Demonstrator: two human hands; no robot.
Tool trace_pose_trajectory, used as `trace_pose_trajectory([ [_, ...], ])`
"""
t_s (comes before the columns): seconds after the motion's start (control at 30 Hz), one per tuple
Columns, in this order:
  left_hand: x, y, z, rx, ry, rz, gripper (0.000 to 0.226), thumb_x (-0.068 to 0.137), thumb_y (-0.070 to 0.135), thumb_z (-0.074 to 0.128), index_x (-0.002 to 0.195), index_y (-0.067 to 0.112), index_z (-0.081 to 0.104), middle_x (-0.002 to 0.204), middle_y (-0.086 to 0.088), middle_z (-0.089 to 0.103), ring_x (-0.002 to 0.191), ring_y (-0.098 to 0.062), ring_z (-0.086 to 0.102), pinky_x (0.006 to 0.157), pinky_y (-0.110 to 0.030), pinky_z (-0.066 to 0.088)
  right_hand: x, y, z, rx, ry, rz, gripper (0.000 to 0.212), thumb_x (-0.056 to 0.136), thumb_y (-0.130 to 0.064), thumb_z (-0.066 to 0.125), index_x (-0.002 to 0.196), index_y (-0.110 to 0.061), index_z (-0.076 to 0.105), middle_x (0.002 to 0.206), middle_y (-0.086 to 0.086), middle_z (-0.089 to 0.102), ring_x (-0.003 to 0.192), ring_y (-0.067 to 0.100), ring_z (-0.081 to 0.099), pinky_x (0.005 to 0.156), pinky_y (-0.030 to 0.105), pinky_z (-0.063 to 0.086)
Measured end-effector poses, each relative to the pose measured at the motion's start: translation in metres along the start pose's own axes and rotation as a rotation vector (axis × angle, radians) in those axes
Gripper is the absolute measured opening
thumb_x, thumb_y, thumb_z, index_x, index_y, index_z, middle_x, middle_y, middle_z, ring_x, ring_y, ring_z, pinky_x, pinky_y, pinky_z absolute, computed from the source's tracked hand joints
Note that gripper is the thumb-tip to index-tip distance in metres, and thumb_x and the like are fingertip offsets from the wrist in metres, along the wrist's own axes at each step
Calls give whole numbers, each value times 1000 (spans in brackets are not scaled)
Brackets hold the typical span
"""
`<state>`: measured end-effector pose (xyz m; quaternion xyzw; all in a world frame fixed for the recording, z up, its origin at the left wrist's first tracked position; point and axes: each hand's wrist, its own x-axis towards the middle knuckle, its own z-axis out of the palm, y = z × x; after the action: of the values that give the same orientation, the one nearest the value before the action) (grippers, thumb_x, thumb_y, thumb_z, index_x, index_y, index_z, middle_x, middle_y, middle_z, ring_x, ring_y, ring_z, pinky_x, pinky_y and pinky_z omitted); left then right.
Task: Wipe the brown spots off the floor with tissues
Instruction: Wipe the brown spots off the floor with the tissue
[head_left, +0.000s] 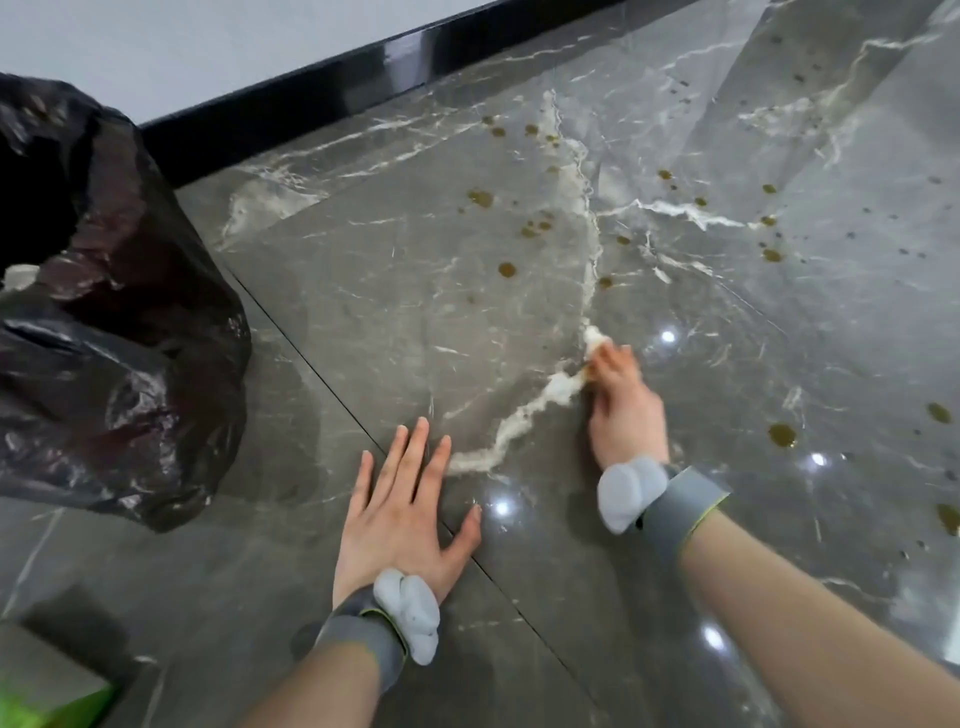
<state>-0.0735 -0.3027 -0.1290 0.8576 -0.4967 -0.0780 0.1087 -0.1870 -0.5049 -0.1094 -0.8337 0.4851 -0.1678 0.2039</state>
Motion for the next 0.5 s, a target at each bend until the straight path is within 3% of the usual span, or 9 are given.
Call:
trace_pose_trajectory([
  [0.07, 1, 0, 0, -4, -3, 2, 69, 83, 57, 36, 140, 18, 42, 152, -3, 29, 141, -14, 17, 112, -39, 10, -23, -31, 20, 72, -107, -201, 52, 83, 11, 44, 130, -11, 51, 143, 0, 41, 134, 12, 29, 109, 17, 20],
  [0.17, 2, -1, 0, -20, -5, 5, 69, 82, 56, 38, 139, 18, 43, 151, -4, 31, 140, -15, 19, 112, -40, 11, -31, -41, 25, 116, -241, -419, 47, 76, 7, 44, 119, -5, 60, 130, 10, 55, 127, 23, 39, 105, 16, 22],
  [0.2, 2, -2, 1, -23, -6, 4, 69, 82, 56, 38, 139, 18, 42, 152, -4, 30, 140, -15, 19, 112, -40, 11, -19, -33, 20, 112, -216, -415, 47, 75, 7, 45, 117, -6, 61, 128, 12, 57, 125, 26, 44, 103, 17, 24],
  [0.27, 1, -1, 1, -15, -6, 5, 69, 82, 56, 37, 140, 18, 41, 152, -3, 28, 141, -15, 18, 113, -41, 12, 12, -12, 5, 72, -94, -212, 49, 79, 11, 46, 121, -11, 59, 133, 11, 53, 125, 29, 47, 102, 23, 29],
  [0.37, 0, -1, 2, -4, -6, -1, 69, 83, 56, 36, 140, 18, 41, 153, -3, 28, 141, -16, 19, 111, -43, 15, 48, 7, -6, -52, 6, 92, 42, 89, 5, 39, 127, -8, 50, 145, 6, 40, 136, 27, 30, 105, 37, 33],
  [0.43, 1, 0, 2, -5, -2, 1, 69, 83, 56, 36, 140, 18, 40, 153, -3, 28, 141, -16, 20, 111, -44, 16, 42, -12, 5, -36, -41, 18, 48, 86, 8, 40, 131, -9, 47, 148, 3, 34, 135, 27, 33, 106, 34, 31],
  [0.5, 1, -1, 2, -15, 0, 0, 69, 82, 56, 38, 139, 17, 42, 152, -4, 30, 140, -17, 22, 110, -45, 18, 16, -41, 24, 35, -167, -189, 55, 82, 10, 44, 132, -10, 47, 149, 3, 32, 136, 23, 32, 110, 21, 20],
])
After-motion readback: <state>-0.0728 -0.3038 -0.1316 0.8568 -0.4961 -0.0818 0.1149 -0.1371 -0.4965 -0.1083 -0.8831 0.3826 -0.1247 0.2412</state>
